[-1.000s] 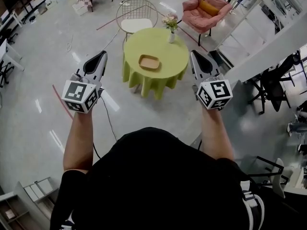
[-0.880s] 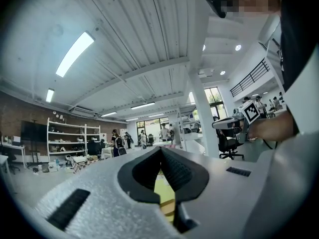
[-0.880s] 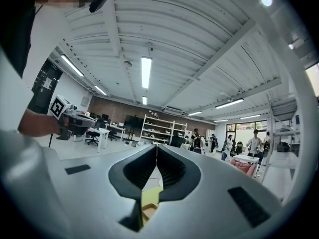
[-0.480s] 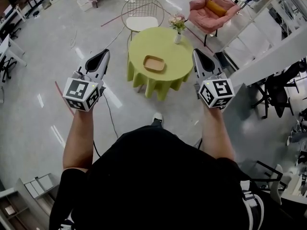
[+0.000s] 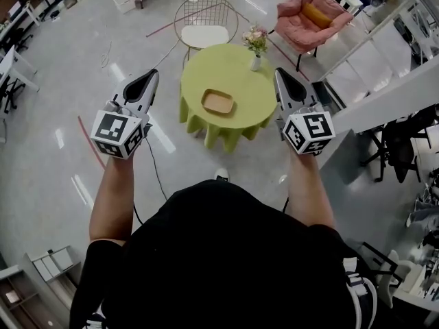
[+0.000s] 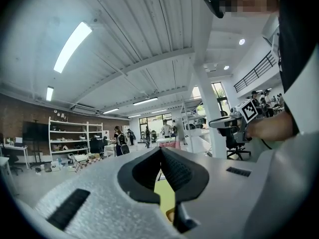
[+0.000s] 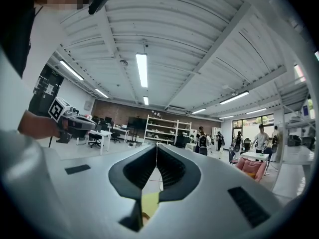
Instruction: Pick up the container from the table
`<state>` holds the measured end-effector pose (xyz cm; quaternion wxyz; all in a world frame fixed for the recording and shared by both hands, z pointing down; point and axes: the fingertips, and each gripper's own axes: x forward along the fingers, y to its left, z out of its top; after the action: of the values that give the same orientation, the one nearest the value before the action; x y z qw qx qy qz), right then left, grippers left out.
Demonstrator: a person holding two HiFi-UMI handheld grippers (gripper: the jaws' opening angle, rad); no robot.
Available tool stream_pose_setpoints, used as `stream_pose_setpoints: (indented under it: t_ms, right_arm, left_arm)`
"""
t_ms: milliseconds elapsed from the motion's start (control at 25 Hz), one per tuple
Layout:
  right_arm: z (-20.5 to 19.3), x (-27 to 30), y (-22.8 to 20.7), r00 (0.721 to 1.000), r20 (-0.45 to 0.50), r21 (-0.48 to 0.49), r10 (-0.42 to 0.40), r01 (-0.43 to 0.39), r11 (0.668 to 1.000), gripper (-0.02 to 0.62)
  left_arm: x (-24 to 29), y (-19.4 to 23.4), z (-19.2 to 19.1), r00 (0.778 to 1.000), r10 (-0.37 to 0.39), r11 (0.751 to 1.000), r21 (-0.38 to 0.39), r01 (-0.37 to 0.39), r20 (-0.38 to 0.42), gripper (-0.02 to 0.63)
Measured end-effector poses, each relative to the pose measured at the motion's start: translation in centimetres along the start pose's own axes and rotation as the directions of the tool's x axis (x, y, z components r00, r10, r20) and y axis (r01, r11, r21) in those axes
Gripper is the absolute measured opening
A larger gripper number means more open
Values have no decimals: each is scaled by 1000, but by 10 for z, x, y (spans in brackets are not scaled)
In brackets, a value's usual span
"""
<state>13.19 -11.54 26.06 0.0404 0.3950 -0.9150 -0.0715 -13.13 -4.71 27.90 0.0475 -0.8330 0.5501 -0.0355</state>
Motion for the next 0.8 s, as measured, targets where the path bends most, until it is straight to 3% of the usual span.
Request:
stream_pose_setpoints:
  t_ms: [800]
  right_arm:
    - [-22, 83, -137, 994, 24, 15, 107, -107, 994, 12]
  left_arm:
    - [150, -4, 3, 997, 61, 998, 27, -60, -41, 15]
